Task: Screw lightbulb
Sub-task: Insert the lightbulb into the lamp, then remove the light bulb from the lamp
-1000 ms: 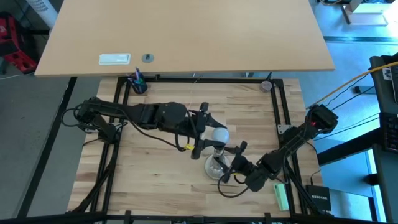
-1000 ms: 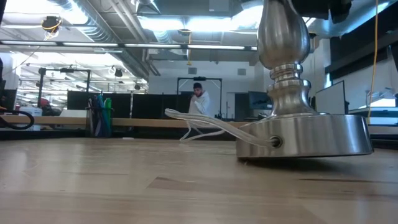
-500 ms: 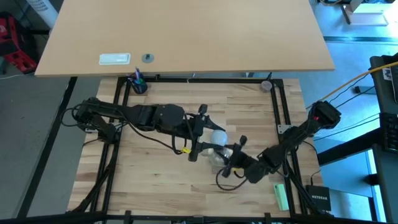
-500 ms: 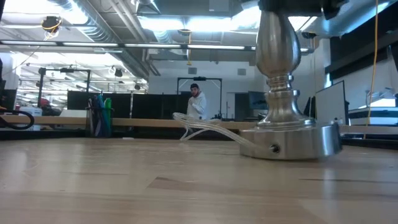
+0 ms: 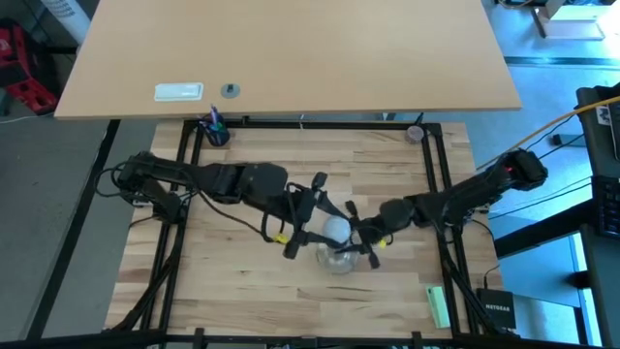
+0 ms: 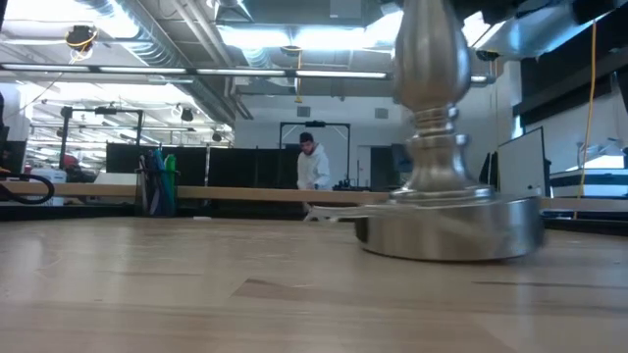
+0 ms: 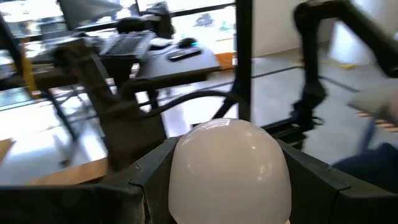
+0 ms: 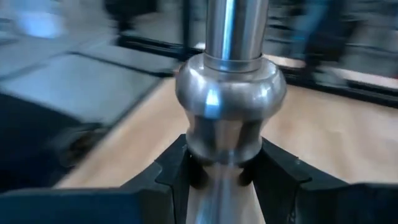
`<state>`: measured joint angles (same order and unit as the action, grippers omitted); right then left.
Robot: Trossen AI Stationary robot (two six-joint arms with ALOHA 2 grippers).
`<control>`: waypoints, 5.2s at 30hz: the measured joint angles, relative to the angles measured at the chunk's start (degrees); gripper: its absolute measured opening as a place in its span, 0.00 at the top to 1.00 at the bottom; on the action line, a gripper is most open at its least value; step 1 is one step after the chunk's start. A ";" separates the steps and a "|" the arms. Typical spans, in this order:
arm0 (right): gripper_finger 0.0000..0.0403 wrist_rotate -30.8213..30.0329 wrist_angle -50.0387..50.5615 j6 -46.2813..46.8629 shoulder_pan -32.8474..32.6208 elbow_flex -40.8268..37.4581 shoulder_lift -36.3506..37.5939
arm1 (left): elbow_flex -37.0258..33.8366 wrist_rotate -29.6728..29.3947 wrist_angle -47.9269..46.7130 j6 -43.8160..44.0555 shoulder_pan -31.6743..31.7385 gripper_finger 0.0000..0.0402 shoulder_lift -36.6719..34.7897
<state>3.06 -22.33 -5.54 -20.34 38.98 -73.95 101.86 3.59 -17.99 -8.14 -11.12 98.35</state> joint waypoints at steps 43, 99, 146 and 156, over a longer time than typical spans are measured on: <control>0.07 -16.58 42.62 16.81 -3.06 11.91 14.84 | -0.13 -0.73 1.65 2.16 3.38 0.42 -0.53; 0.07 -16.99 43.31 17.25 -3.04 11.76 20.65 | -37.97 -18.44 32.80 16.65 -4.65 0.35 -4.22; 0.07 -17.84 41.77 17.27 -2.89 11.78 20.33 | -34.10 -18.51 52.61 9.42 -3.83 0.56 9.26; 0.07 -21.29 39.99 18.80 -2.89 11.80 18.39 | -34.03 -18.74 51.87 9.46 -3.88 0.69 9.23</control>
<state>-18.24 17.67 13.26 -23.23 50.78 -55.57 67.83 -15.15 33.87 1.32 -15.01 107.58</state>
